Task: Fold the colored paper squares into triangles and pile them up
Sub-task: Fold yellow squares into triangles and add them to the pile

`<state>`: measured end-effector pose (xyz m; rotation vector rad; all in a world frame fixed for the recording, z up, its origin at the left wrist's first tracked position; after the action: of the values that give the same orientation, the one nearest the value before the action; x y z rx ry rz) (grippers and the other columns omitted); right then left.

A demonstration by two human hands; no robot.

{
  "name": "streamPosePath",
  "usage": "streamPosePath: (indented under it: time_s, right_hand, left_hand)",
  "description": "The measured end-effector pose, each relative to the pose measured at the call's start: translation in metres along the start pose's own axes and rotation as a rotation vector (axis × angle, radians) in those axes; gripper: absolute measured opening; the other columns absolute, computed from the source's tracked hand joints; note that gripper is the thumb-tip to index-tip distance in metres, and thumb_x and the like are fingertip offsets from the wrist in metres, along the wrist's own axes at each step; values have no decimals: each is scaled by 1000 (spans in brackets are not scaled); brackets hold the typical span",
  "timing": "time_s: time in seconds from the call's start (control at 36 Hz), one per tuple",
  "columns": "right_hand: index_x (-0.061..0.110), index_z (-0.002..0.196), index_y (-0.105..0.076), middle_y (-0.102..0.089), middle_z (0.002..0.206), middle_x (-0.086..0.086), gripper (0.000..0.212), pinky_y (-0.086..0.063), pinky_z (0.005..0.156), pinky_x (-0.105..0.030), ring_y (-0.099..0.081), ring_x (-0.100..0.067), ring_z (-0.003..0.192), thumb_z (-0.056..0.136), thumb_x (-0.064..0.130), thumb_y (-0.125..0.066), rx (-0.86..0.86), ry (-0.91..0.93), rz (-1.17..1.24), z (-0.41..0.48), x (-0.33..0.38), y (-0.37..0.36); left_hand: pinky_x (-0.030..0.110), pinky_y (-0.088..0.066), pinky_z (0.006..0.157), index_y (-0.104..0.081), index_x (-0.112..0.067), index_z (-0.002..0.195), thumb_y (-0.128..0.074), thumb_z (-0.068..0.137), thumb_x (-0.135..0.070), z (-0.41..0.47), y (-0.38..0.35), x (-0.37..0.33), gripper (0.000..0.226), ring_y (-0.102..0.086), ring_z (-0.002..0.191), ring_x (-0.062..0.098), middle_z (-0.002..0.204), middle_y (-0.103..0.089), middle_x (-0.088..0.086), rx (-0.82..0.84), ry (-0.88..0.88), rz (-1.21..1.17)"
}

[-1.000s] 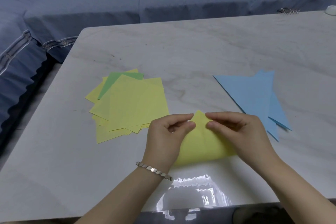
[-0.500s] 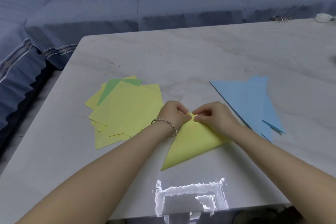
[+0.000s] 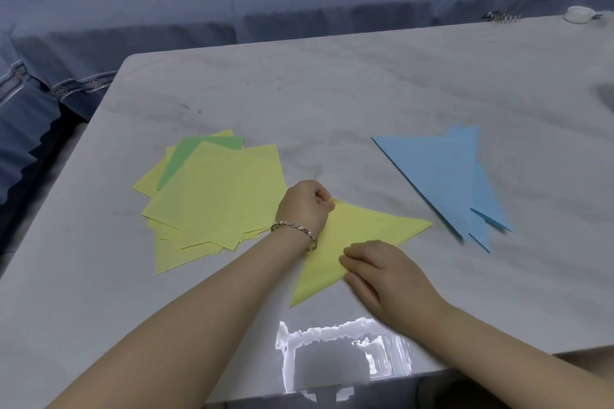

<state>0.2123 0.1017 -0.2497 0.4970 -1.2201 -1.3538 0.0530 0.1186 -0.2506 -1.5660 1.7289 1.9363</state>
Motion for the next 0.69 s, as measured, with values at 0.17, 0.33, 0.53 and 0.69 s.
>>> streamPosePath:
  time_s: [0.17,0.33,0.53,0.69]
  right_hand:
    - [8,99,-71,-66,96,-2,28,-46,82,-29,-60,-21,86,89,24,-50,17,73,-83,-21,4,9]
    - [10,92,-72,-65,85,-1,28,-38,98,-32,-61,-20,78,89,23,-47,-41,19,-162,-20,3,12]
    - [7,90,-73,-67,87,-4,45,-34,100,-35,-55,-20,82,97,28,-34,-126,-57,-254,-24,-21,29]
    - [3,90,-71,-67,85,-9,48,-33,98,-40,-62,-29,79,96,31,-33,-184,-213,-333,-31,-59,46]
  left_hand:
    - [22,-38,57,-61,-16,74,-65,80,-10,1,0,1,10,-50,66,15,59,-49,-9,-6,-22,-4]
    - [18,-37,57,-61,-16,73,-66,79,-8,1,0,1,11,-48,61,10,59,-50,-9,-5,-35,-19]
    - [16,-35,55,-63,-15,74,-66,78,-7,1,0,0,10,-44,56,3,58,-48,-8,-5,-43,-38]
    - [15,-35,55,-64,-14,75,-65,78,-6,0,1,-1,8,-45,56,3,59,-49,-8,-4,-47,-32]
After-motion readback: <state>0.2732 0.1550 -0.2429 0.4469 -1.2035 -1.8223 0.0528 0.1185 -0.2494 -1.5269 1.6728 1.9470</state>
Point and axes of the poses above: each hand's wrist, its own z-axis towards the middle knuckle, its own y-axis out of the back of the hand, x = y × z, the point moved 7 cm from there along z, towards the middle knuckle
